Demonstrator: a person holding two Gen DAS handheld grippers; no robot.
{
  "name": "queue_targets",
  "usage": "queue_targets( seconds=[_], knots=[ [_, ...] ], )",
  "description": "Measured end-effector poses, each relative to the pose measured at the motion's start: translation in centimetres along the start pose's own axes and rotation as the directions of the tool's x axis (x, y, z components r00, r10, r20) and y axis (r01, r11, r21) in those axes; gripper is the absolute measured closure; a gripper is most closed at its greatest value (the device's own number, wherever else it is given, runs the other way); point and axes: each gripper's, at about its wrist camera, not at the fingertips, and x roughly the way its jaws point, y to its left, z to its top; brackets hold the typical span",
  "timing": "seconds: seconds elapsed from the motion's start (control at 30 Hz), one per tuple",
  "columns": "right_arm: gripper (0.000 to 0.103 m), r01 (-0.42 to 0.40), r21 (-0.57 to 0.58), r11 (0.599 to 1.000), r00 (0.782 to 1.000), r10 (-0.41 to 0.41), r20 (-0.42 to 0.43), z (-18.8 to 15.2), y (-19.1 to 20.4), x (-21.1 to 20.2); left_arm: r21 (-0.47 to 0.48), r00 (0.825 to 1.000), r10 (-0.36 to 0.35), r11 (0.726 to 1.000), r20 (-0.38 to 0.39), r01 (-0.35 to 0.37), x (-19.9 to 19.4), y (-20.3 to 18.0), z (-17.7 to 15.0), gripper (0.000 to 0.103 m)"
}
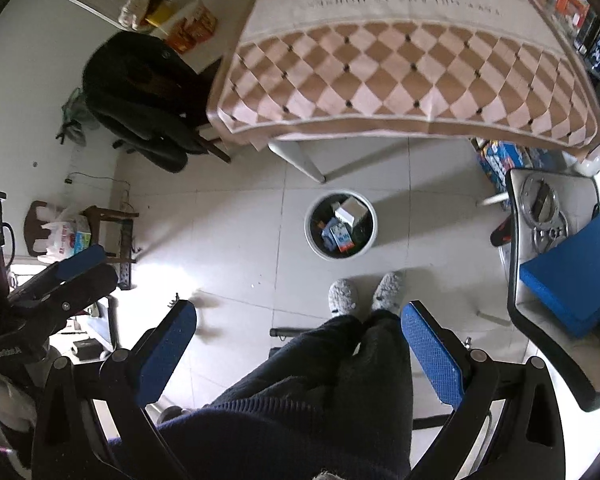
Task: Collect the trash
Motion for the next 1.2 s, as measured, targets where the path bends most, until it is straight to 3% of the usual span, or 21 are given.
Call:
queue_targets(
  seconds=[0.5,1.2],
  knots=[
    [0.000,-0.070,-0.043,0.997,0.997,0.071,0.027,-0.6,2.7,-4.8,0.019,0.998,-0.039,0.999,0.056,0.038,-4.5,-1.1,-0.9,0.002],
    [0.000,-0.102,-0.045,0.994,0.995,0.103,0.010,-0.2,3.9,-5.5,0.032,0.995,-0.075,0.997,0.060,0.073,-5.3,-1.3,-0.6,0.000]
  ],
)
